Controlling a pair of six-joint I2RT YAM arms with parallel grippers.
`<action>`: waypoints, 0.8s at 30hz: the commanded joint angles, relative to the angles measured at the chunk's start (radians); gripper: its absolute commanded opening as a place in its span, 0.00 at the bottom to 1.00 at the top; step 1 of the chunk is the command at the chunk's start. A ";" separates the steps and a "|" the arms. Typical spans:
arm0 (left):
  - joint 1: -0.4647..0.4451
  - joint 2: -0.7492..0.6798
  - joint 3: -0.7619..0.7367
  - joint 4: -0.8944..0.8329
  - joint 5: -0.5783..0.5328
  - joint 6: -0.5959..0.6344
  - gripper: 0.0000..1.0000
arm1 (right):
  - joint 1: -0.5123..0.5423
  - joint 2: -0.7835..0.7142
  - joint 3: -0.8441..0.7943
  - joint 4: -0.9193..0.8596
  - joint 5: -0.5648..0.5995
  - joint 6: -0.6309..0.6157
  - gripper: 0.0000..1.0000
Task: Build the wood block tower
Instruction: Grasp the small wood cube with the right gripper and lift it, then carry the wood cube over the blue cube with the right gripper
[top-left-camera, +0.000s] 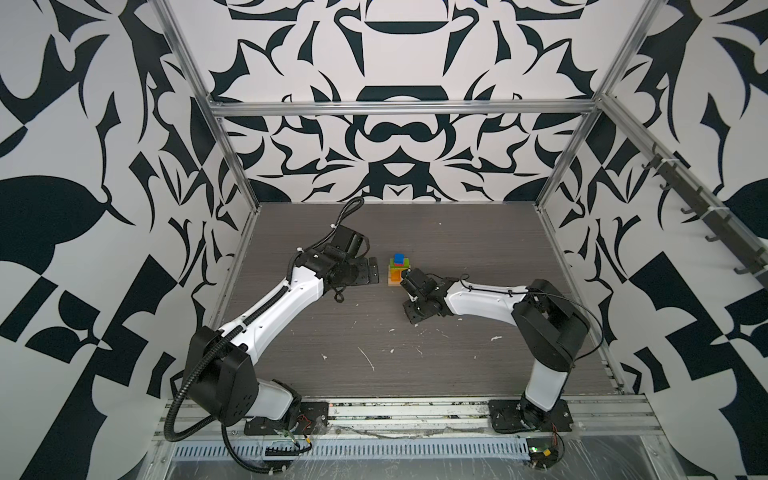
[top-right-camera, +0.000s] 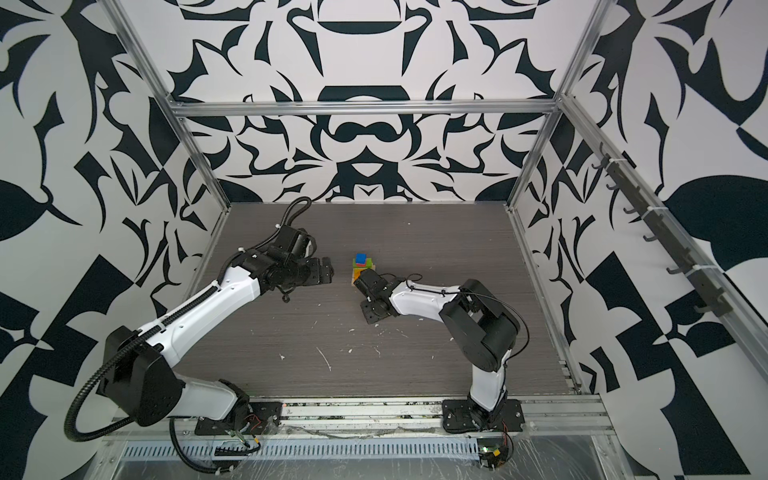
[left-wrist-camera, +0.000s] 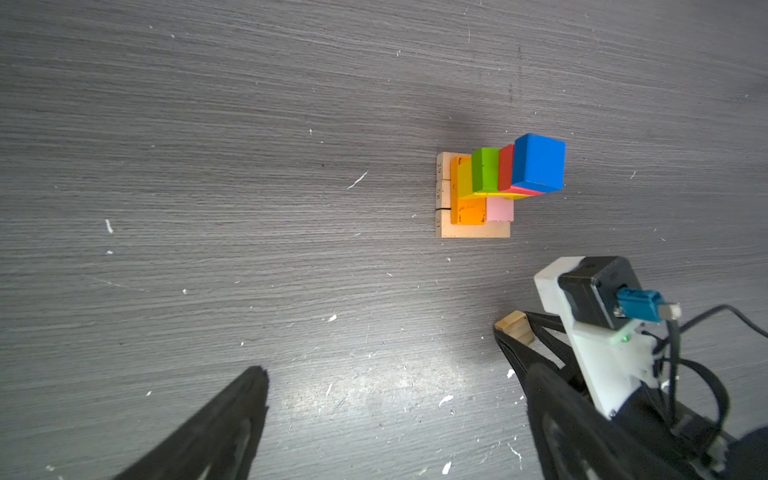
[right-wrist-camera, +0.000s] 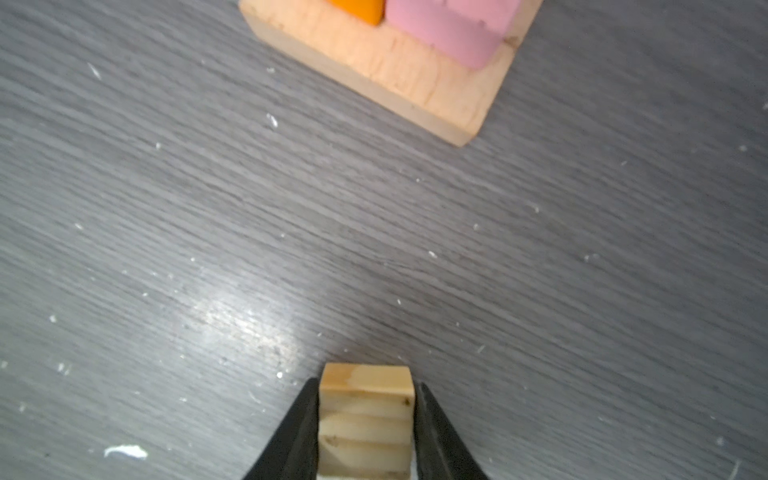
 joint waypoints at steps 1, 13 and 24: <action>0.007 -0.018 -0.023 -0.016 -0.009 -0.006 1.00 | 0.008 -0.007 0.034 -0.026 0.031 0.015 0.37; 0.010 -0.020 -0.034 -0.024 -0.006 -0.008 1.00 | 0.008 -0.033 0.074 -0.099 0.082 0.072 0.31; 0.029 -0.042 -0.069 0.000 0.007 -0.010 1.00 | 0.006 -0.045 0.238 -0.294 0.147 0.155 0.30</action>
